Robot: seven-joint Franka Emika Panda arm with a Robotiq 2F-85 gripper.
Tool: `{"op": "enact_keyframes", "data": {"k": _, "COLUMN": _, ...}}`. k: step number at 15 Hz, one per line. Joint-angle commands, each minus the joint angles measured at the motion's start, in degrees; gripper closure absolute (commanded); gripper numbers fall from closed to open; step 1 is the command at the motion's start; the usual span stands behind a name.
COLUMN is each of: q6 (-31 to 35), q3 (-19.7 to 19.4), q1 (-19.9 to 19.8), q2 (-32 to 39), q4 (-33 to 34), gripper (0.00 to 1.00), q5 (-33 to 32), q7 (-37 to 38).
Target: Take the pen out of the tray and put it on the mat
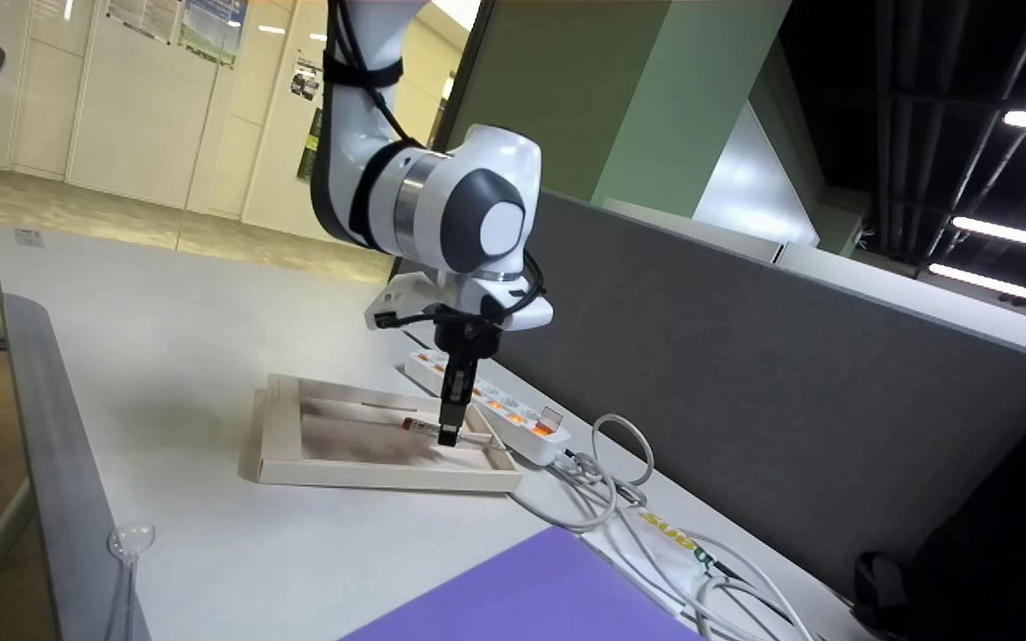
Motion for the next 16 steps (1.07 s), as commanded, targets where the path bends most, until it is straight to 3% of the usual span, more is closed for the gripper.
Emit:
{"op": "enact_keyframes", "data": {"k": 1, "q6": 0.3, "q3": 3.1, "q1": -2.8, "q2": -4.8, "q4": -3.0, "gripper": 0.96, "q5": 0.7, "q7": -7.2}}
{"op": "enact_keyframes", "data": {"k": 3, "q6": -0.1, "q3": 3.9, "q1": -3.4, "q2": -7.4, "q4": -4.5, "gripper": 0.96, "q5": 1.4, "q7": -9.8}}
{"op": "enact_keyframes", "data": {"k": 4, "q6": -0.7, "q3": 2.2, "q1": -2.1, "q2": -8.9, "q4": -5.5, "gripper": 0.96, "q5": 1.0, "q7": -9.2}}
{"op": "enact_keyframes", "data": {"k": 7, "q6": -1.2, "q3": -5.8, "q1": 2.9, "q2": -12.4, "q4": -8.4, "gripper": 0.96, "q5": -2.3, "q7": -3.9}}
{"op": "enact_keyframes", "data": {"k": 10, "q6": -2.9, "q3": -12.9, "q1": 5.2, "q2": -14.4, "q4": -11.0, "gripper": 0.96, "q5": -6.4, "q7": 0.4}}
{"op": "enact_keyframes", "data": {"k": 12, "q6": -4.2, "q3": -15.2, "q1": 4.3, "q2": -14.4, "q4": -11.9, "gripper": 0.96, "q5": -8.9, "q7": 3.4}}
{"op": "enact_keyframes", "data": {"k": 16, "q6": -5.4, "q3": -14.9, "q1": -0.3, "q2": -13.8, "q4": -13.7, "gripper": 0.96, "q5": -9.4, "q7": 5.5}}
